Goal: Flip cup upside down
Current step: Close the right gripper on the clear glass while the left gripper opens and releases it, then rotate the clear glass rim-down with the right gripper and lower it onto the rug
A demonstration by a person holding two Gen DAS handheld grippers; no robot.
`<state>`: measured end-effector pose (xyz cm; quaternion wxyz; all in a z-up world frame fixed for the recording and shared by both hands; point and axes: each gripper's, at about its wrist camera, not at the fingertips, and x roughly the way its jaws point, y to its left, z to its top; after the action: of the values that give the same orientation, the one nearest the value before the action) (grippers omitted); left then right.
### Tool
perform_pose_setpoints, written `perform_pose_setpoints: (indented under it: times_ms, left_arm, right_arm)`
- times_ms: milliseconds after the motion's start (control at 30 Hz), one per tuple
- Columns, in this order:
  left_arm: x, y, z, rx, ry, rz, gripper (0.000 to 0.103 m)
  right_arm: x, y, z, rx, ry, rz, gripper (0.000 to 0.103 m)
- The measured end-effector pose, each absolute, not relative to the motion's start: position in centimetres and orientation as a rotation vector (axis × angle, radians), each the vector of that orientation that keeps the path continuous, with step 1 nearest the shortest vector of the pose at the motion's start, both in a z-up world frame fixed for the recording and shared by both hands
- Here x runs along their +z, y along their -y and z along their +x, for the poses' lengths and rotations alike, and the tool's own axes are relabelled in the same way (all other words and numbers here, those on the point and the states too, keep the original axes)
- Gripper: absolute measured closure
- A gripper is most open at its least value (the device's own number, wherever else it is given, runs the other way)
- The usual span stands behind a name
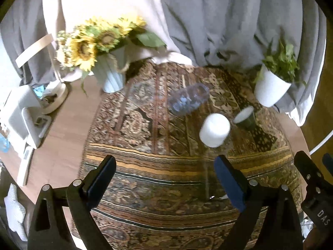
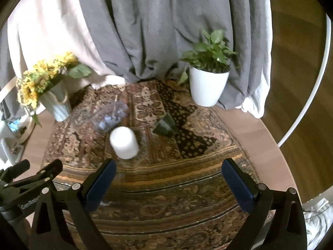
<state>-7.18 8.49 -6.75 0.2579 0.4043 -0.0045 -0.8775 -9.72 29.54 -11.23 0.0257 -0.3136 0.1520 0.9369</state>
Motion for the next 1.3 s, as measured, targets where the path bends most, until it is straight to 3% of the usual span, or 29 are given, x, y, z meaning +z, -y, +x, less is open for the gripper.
perform_pose_setpoints:
  times_ms: [533, 900, 1300]
  left_arm:
    - [-3.2, -5.1, -3.9, -2.384, 0.117, 0.936, 0.0]
    - [-7.8, -2.4, -3.9, -2.306, 0.114, 1.1, 0.0]
    - [-13.2, -0.3, -4.3, -2.199, 0.12, 1.27, 0.0]
  right_arm:
    - [-8.8, -24.9, -9.1, 2.945, -0.504, -0.915, 0.001]
    - [-13.6, -21.5, -11.5, 2.903, -0.483, -1.185, 0.004]
    - [-19.4, -18.8, -14.1, 2.844, -0.464, -1.449, 0.019]
